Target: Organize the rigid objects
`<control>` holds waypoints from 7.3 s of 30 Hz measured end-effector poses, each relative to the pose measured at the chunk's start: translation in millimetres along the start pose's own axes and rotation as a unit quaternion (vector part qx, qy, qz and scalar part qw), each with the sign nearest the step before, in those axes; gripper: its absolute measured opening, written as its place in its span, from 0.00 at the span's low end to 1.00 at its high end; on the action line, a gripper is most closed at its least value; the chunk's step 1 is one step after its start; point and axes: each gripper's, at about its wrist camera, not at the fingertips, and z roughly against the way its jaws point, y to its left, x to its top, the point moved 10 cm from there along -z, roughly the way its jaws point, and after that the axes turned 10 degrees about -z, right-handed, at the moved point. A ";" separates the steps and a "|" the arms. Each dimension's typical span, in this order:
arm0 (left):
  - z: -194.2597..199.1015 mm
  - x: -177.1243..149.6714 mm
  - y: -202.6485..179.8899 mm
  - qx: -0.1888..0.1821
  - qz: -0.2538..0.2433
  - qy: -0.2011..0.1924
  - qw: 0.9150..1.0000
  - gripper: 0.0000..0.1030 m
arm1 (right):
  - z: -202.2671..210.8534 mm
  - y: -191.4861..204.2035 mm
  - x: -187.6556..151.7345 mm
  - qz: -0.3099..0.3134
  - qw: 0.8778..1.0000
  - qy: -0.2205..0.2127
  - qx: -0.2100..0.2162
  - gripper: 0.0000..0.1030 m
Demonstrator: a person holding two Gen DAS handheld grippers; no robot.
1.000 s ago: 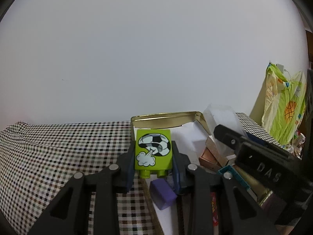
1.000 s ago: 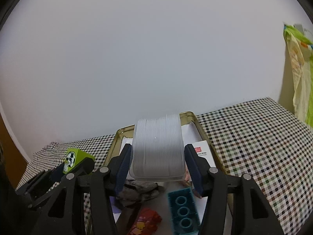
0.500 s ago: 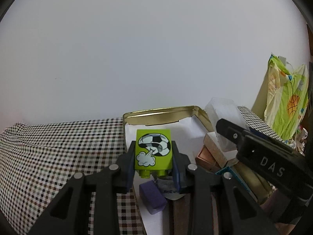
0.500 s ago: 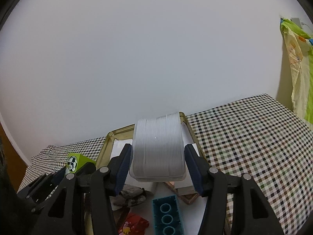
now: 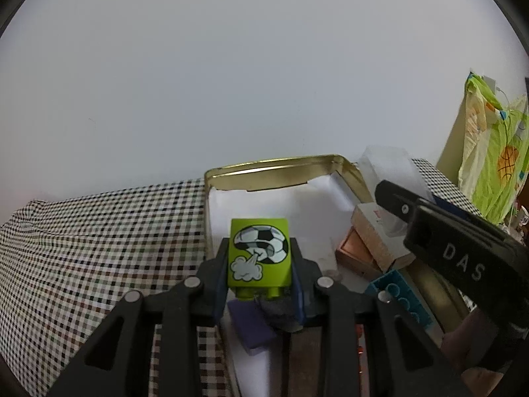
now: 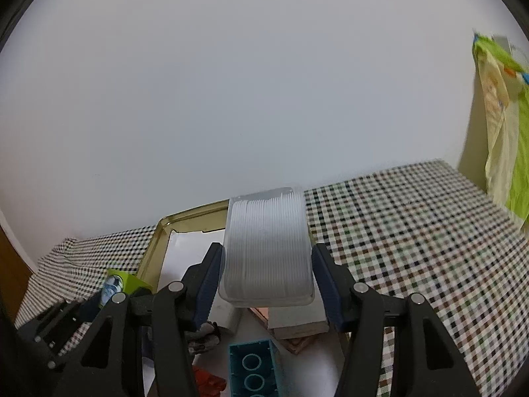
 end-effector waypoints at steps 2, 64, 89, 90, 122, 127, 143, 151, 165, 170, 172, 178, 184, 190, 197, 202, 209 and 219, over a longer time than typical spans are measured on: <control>-0.4 0.3 -3.9 0.000 -0.003 0.000 1.000 0.29 | -1.9 -2.6 0.9 -0.006 1.000 0.002 0.001 0.56; 4.6 0.4 -26.6 0.016 -0.052 0.006 0.998 0.99 | 2.9 -0.2 -9.7 -0.024 0.999 0.022 0.016 0.81; 35.6 -22.9 25.2 0.049 0.002 -0.038 0.998 0.99 | 41.6 -0.5 -25.8 -0.019 0.998 -0.061 -0.006 0.81; 36.5 -22.9 23.8 0.049 0.001 -0.040 0.998 0.99 | 44.3 0.3 -25.9 -0.015 0.998 -0.066 -0.005 0.81; 36.2 -36.8 17.9 0.051 -0.013 -0.053 0.997 0.99 | 79.6 -30.3 -23.9 -0.013 0.988 -0.133 -0.075 0.81; 46.6 -36.9 23.2 0.055 -0.002 -0.080 0.995 0.99 | 90.0 -14.9 -31.9 0.017 0.986 -0.150 -0.073 0.81; 75.3 -48.5 41.4 0.059 0.004 -0.105 0.993 0.99 | 124.6 16.7 -59.3 0.040 0.983 -0.171 -0.052 0.81; 93.9 -49.7 51.0 0.070 0.008 -0.136 0.988 1.00 | 136.0 34.0 -69.1 0.064 0.980 -0.184 -0.041 0.81; 96.9 -52.3 49.9 0.069 0.009 -0.140 0.988 1.00 | 143.0 33.8 -69.6 0.056 0.979 -0.192 -0.028 0.81; 97.3 -52.3 52.1 0.070 0.013 -0.142 0.987 1.00 | 143.9 32.3 -68.3 0.053 0.979 -0.195 -0.029 0.81; 98.3 -52.5 51.3 0.071 0.011 -0.143 0.987 1.00 | 143.8 34.3 -69.1 0.055 0.979 -0.194 -0.029 0.81; 99.5 -52.7 49.3 0.070 0.006 -0.142 0.987 1.00 | 143.8 34.9 -69.8 0.054 0.979 -0.195 -0.031 0.90; 99.7 -52.3 50.0 0.073 0.005 -0.141 0.987 1.00 | 143.0 33.7 -70.0 0.052 0.980 -0.191 -0.030 0.90; 97.0 -52.6 46.8 0.072 -0.001 -0.135 0.988 1.00 | 140.2 34.7 -70.5 0.053 0.981 -0.187 -0.029 0.90; 97.5 -53.7 46.1 0.072 0.000 -0.132 0.989 1.00 | 139.2 34.5 -70.1 0.053 0.981 -0.185 -0.028 0.90; 96.7 -53.6 44.8 0.071 -0.001 -0.131 0.989 1.00 | 138.5 33.3 -70.3 0.052 0.981 -0.182 -0.029 0.90; 97.0 -53.9 45.4 0.075 -0.001 -0.129 0.989 1.00 | 139.0 32.8 -71.0 0.051 0.981 -0.182 -0.029 0.91; 94.8 -54.2 44.5 0.071 0.000 -0.123 0.990 1.00 | 138.3 33.3 -71.1 0.051 0.981 -0.182 -0.030 0.91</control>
